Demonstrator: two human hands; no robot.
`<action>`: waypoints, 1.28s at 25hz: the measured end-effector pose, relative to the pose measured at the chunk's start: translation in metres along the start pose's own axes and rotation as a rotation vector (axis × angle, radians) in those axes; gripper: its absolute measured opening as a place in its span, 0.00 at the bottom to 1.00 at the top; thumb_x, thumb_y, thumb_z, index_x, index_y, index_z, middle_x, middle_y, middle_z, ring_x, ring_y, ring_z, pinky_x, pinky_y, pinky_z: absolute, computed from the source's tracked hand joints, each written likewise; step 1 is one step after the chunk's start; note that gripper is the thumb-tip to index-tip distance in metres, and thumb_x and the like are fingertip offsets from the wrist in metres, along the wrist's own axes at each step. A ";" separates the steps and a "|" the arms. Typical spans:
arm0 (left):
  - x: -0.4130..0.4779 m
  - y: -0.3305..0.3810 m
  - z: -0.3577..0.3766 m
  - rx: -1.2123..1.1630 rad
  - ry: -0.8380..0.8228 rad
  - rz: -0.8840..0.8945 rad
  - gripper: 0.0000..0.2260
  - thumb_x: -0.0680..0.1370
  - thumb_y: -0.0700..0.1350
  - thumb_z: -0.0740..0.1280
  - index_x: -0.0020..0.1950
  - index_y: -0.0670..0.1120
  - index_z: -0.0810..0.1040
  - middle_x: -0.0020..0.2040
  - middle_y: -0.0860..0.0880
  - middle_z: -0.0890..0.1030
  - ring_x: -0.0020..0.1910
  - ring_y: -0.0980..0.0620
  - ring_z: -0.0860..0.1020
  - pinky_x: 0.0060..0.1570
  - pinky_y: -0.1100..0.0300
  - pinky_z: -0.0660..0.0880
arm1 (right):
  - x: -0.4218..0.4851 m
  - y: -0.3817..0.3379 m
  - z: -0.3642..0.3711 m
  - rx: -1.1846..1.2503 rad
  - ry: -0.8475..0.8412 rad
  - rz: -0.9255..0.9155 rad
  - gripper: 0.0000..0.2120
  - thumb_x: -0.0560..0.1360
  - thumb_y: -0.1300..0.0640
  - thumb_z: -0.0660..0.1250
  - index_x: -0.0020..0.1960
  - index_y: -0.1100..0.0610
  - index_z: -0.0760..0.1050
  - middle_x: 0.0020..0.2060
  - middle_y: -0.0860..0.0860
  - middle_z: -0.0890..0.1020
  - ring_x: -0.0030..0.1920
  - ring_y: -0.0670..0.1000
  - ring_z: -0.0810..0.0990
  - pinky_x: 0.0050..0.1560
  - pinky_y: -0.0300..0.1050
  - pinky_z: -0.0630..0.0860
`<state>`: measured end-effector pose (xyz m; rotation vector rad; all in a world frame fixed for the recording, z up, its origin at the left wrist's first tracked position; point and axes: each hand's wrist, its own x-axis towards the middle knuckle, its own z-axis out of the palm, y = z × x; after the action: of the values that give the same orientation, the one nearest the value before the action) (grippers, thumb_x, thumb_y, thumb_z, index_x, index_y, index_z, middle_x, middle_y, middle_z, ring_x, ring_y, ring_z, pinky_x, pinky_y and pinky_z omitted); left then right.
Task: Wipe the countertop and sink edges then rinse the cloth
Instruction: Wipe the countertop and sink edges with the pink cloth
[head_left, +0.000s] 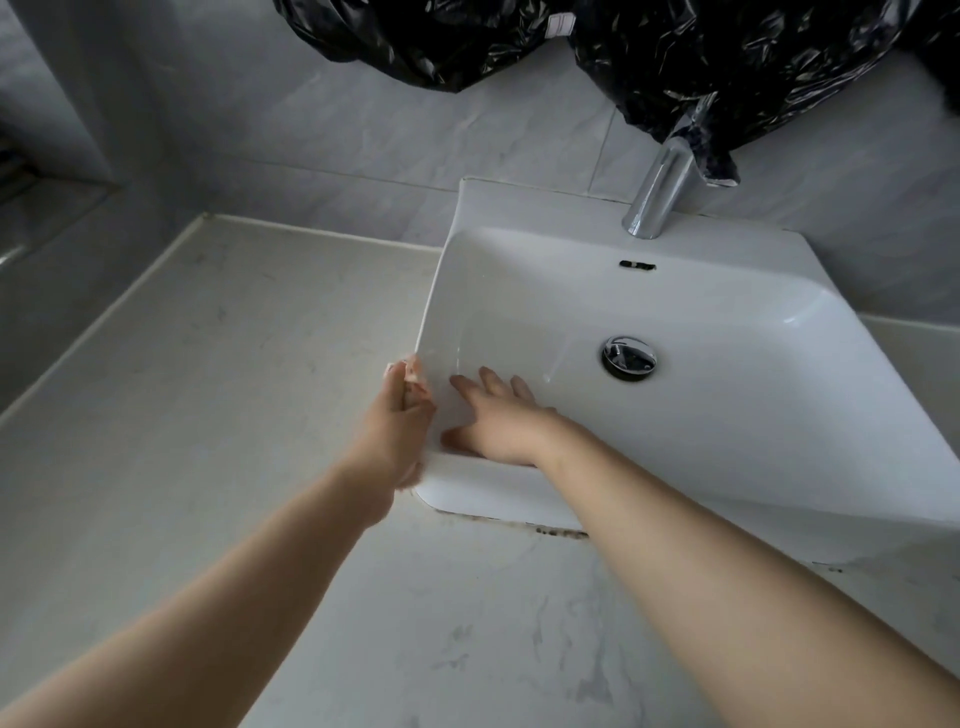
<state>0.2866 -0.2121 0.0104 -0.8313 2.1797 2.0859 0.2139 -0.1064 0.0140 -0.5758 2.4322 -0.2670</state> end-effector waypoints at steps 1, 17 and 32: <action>0.008 0.001 0.001 0.029 0.022 0.012 0.11 0.79 0.40 0.55 0.47 0.57 0.70 0.41 0.48 0.74 0.35 0.48 0.71 0.30 0.62 0.64 | 0.007 -0.002 0.002 -0.012 -0.021 -0.005 0.34 0.76 0.43 0.58 0.76 0.44 0.44 0.77 0.47 0.44 0.76 0.58 0.42 0.71 0.66 0.49; 0.064 0.010 -0.010 -0.411 -0.373 -0.020 0.16 0.80 0.53 0.54 0.55 0.47 0.77 0.47 0.43 0.82 0.44 0.47 0.81 0.46 0.55 0.77 | 0.017 -0.001 0.007 0.064 0.029 0.028 0.30 0.79 0.44 0.55 0.76 0.44 0.44 0.77 0.42 0.45 0.76 0.54 0.42 0.69 0.69 0.49; 0.056 0.006 -0.011 -0.264 -0.255 -0.001 0.15 0.73 0.53 0.62 0.59 0.54 0.72 0.59 0.43 0.77 0.56 0.45 0.78 0.57 0.45 0.73 | 0.019 0.001 0.002 0.008 0.107 0.020 0.27 0.78 0.43 0.56 0.74 0.43 0.52 0.75 0.43 0.54 0.74 0.55 0.53 0.65 0.63 0.58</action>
<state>0.2397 -0.2427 -0.0029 -0.5383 1.8064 2.3625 0.2009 -0.1143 0.0023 -0.5464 2.5368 -0.3070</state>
